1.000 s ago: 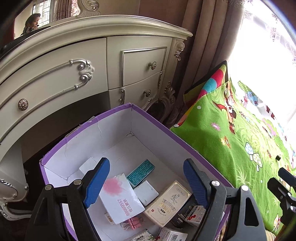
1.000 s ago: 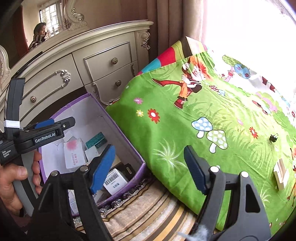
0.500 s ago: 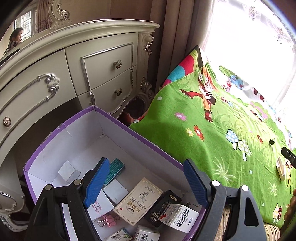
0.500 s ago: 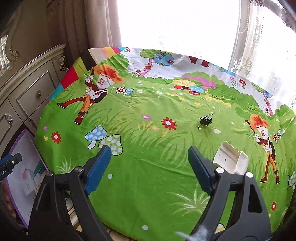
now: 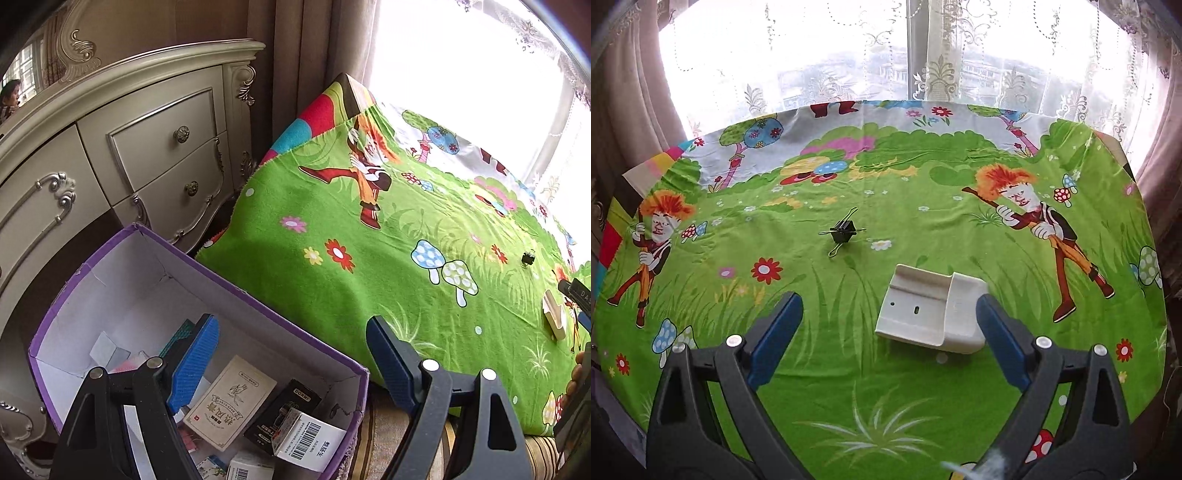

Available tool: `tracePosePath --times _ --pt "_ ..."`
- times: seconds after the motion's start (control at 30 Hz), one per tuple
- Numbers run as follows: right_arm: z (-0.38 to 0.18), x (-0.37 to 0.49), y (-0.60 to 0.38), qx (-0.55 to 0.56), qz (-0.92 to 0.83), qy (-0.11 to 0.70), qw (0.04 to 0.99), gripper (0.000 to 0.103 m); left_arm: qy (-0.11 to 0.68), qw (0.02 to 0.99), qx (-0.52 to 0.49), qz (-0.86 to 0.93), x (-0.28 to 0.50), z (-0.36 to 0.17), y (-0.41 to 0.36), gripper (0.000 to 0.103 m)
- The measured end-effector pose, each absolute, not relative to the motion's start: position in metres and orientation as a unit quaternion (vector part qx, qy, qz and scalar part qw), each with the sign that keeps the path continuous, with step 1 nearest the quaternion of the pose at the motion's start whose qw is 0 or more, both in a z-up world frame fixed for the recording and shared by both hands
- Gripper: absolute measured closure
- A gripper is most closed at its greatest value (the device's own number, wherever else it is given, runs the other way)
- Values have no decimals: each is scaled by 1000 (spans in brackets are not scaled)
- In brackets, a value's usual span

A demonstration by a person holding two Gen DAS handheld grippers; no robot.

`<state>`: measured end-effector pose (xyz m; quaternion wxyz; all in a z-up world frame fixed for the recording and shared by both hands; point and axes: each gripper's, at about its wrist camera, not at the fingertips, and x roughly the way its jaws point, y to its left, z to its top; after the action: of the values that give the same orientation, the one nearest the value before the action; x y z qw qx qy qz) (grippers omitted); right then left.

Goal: Organize rigid objects
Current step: 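Move both open tools back over the holder and clip on the bed, then grasp the white plastic holder with the right tool while the left tool grasps the black binder clip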

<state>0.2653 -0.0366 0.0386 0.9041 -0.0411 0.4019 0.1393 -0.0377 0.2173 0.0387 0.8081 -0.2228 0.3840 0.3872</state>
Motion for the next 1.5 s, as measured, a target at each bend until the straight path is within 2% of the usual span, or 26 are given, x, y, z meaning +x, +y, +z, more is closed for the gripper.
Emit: tracePosePath --times 0.33,0.83,0.9,0.97,1.3,1.37,1.5 --pt "13 283 -42 -49 112 415 902 7 384 835 -202 339 2 50 200 19" --pt "-19 304 -43 -45 117 448 885 5 388 893 -157 169 135 57 146 19" --pt "-19 304 -44 -48 117 447 886 6 387 898 -154 142 156 57 140 19" --pt "-18 305 -45 -57 114 443 888 14 388 904 -145 111 178 55 133 19" --pt "-18 315 -68 -40 100 444 890 14 407 908 -94 18 276 33 107 19" --pt "-18 316 -71 -35 97 444 890 14 420 904 -75 6 292 25 100 21" --pt "-17 317 -75 -27 95 443 891 14 437 897 -71 -22 319 11 93 36"
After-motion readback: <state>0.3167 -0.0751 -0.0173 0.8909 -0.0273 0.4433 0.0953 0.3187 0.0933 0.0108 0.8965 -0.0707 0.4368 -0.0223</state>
